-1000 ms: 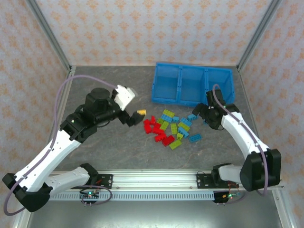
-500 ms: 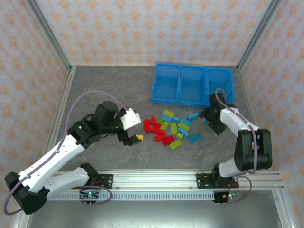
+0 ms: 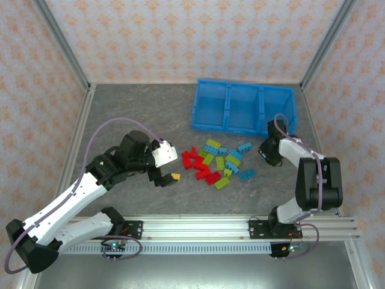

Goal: Sort the legos into containers by color

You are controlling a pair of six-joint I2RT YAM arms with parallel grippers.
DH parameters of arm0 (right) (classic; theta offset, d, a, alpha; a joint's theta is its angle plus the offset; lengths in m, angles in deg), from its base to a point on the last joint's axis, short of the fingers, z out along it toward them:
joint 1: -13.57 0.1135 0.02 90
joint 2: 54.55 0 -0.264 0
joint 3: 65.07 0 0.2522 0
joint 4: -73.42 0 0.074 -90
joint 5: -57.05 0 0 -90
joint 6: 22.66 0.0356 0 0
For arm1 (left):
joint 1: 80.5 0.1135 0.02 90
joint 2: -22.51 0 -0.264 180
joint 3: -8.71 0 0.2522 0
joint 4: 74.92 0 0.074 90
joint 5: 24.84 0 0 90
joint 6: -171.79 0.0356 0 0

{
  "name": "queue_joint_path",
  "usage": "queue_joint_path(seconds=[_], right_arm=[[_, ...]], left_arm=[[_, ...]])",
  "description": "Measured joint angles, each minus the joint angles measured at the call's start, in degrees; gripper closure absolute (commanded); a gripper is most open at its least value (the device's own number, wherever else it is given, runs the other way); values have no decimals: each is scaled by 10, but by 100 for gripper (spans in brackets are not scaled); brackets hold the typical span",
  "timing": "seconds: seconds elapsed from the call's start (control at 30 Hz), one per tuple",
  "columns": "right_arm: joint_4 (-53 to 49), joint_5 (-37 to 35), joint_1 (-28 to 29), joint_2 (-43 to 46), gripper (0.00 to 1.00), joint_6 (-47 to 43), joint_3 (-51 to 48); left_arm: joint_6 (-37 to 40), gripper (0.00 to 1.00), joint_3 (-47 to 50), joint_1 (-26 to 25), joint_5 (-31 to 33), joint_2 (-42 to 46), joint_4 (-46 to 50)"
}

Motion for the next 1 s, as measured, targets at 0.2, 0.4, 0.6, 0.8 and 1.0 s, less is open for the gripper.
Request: queue_joint_path(seconds=[0.2,0.4,0.6,0.8,1.0], right_arm=[[-10,-5,6,223,79,-5,-34],[-3,-36,-2,242,79,-61,60],[3,-26,-38,-34,77,-124,268],[-33,29,-64,-208,61,-148,388],[-76,32,-64,-209,47,-142,419]], left_arm=[[0,0,5,0,0,4,-12],[-5,0,14,0,11,9,-34],[-17,0,17,0,37,12,-41],[-23,0,31,0,57,25,-48],[-64,0,31,0,97,23,-64]])
